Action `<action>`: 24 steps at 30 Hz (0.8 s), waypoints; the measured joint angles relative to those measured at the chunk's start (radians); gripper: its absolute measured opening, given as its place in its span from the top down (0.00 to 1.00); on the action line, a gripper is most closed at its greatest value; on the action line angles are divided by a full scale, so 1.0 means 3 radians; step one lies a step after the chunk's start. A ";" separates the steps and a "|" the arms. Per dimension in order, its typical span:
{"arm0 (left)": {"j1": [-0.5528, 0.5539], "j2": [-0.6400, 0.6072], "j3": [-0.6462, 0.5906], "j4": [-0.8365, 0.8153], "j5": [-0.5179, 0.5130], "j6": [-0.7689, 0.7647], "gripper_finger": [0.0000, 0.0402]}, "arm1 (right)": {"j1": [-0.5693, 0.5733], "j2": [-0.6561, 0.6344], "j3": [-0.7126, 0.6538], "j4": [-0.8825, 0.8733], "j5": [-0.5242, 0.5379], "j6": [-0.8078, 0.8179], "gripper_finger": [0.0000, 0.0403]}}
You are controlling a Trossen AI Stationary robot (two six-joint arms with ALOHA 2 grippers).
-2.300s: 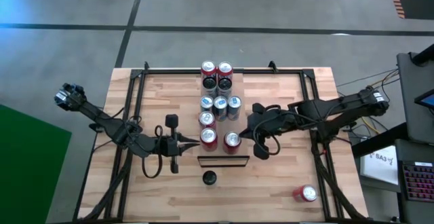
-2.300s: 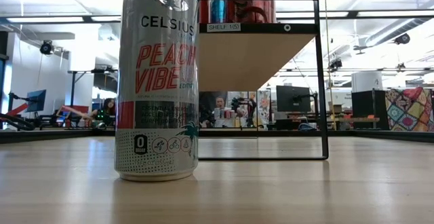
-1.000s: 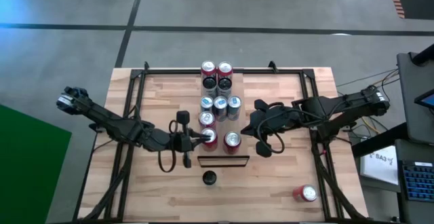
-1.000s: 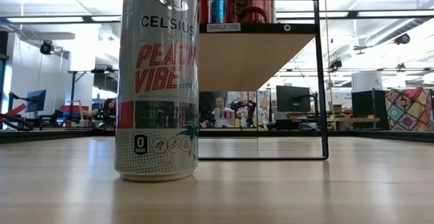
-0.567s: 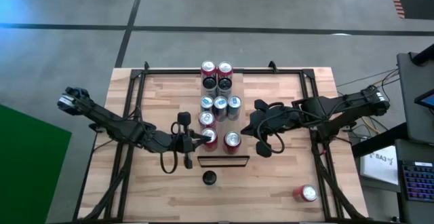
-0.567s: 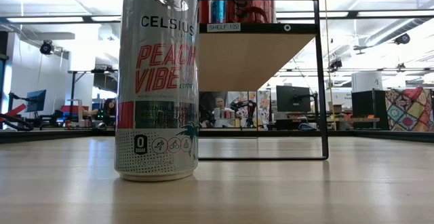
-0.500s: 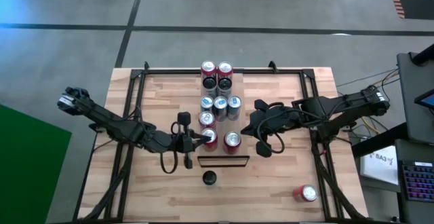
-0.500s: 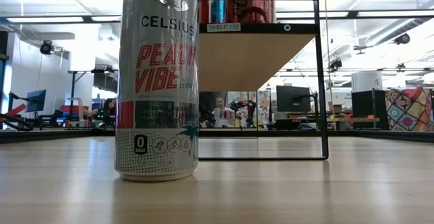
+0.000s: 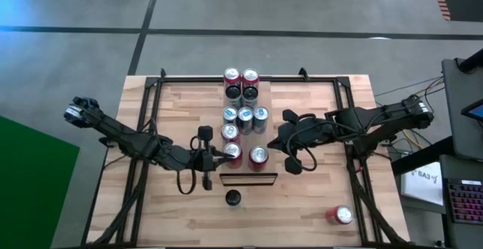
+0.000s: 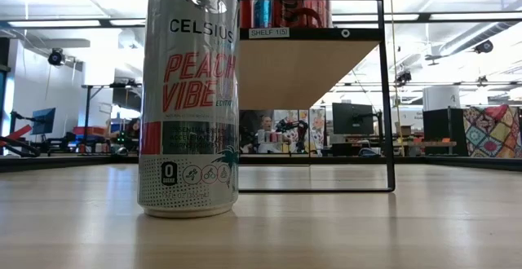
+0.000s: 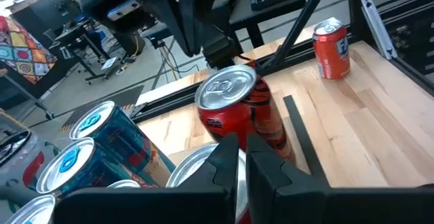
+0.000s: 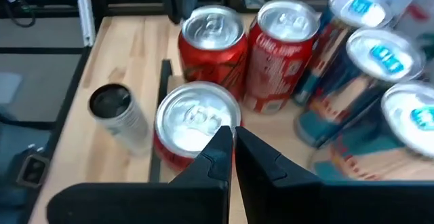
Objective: Place canned beverage on shelf
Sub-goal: Adjust the red black soda cans
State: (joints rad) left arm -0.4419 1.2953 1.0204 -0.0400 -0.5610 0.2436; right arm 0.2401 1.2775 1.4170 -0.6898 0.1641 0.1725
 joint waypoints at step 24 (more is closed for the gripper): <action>-0.0009 -0.0288 0.0140 -0.0628 -0.0085 0.0031 1.00 | -0.0243 0.0383 0.0079 0.0909 0.0156 -0.0388 0.98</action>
State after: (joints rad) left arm -0.4446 1.2089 1.0624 -0.2284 -0.5865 0.2528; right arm 0.1671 1.3924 1.4408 -0.4170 0.2108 0.0562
